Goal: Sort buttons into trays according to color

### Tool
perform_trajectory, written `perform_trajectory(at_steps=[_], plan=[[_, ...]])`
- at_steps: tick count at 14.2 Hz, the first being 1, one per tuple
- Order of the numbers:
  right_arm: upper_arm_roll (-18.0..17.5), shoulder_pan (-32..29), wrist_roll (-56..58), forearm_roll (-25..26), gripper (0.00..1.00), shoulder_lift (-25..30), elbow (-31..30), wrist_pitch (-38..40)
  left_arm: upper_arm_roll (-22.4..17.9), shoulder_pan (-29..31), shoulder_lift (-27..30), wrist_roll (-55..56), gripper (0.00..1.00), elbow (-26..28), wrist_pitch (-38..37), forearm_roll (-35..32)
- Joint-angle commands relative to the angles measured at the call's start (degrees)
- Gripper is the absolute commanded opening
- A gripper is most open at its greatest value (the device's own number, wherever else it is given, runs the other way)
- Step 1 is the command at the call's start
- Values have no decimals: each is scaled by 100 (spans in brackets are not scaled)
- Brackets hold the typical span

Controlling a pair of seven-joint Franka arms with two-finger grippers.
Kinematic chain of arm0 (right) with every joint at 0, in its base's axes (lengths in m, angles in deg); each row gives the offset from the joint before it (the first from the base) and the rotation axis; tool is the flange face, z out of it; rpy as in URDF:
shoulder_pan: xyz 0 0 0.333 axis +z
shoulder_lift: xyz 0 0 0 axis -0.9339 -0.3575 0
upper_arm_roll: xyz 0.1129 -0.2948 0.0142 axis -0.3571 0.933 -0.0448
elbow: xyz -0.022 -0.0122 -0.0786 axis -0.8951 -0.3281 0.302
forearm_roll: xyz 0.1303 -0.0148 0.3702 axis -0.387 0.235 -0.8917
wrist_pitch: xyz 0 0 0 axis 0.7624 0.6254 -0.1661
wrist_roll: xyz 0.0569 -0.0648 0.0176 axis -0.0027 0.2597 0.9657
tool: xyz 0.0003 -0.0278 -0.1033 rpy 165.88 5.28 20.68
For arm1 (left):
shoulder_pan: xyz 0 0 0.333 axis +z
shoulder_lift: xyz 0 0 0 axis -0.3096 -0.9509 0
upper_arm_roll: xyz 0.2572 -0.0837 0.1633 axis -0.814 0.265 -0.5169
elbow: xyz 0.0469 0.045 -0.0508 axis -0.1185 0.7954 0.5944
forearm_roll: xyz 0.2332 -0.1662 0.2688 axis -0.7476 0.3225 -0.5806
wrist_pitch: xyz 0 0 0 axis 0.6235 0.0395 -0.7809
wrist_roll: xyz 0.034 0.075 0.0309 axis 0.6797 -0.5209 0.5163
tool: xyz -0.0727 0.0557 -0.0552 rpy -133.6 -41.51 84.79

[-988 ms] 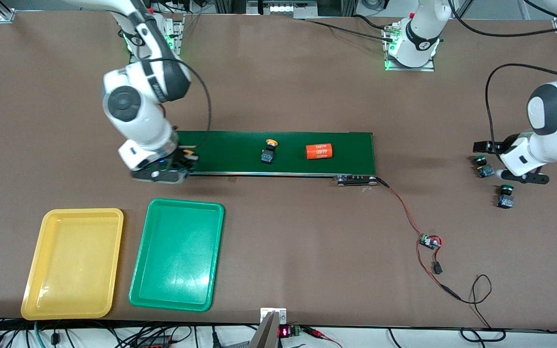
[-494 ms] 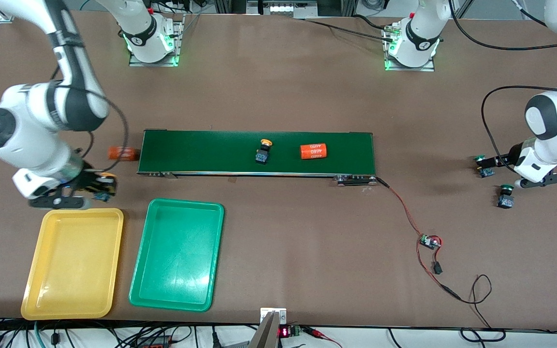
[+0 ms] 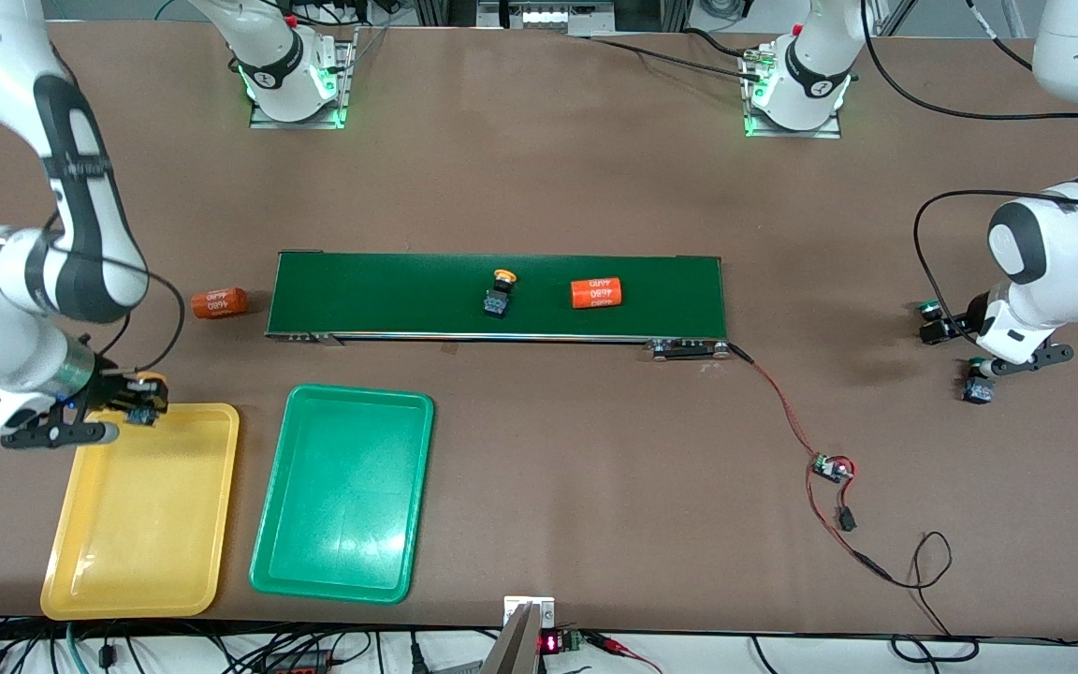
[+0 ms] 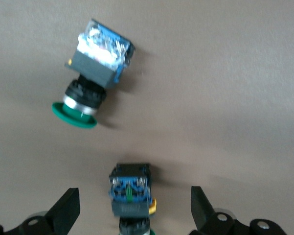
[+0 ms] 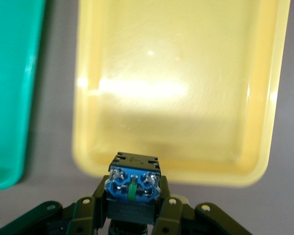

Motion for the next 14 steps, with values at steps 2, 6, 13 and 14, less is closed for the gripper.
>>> perform_trajectory(at_steps=[2,6,13,14], plan=[[-98,-240,490,55,5,-919,529,-852,-53,3,-170,-46,86,-2,158,117],[-72,-398,623,187,5,-1526,976,-1480,-53,21,-187,-91,41,-10,131,117],[-63,-311,588,99,100,-1476,934,-1665,69,-14,154,-12,22,-89,-709,125],[-63,-284,545,99,100,-1292,768,-1647,192,-15,277,-3,22,-133,-956,134]])
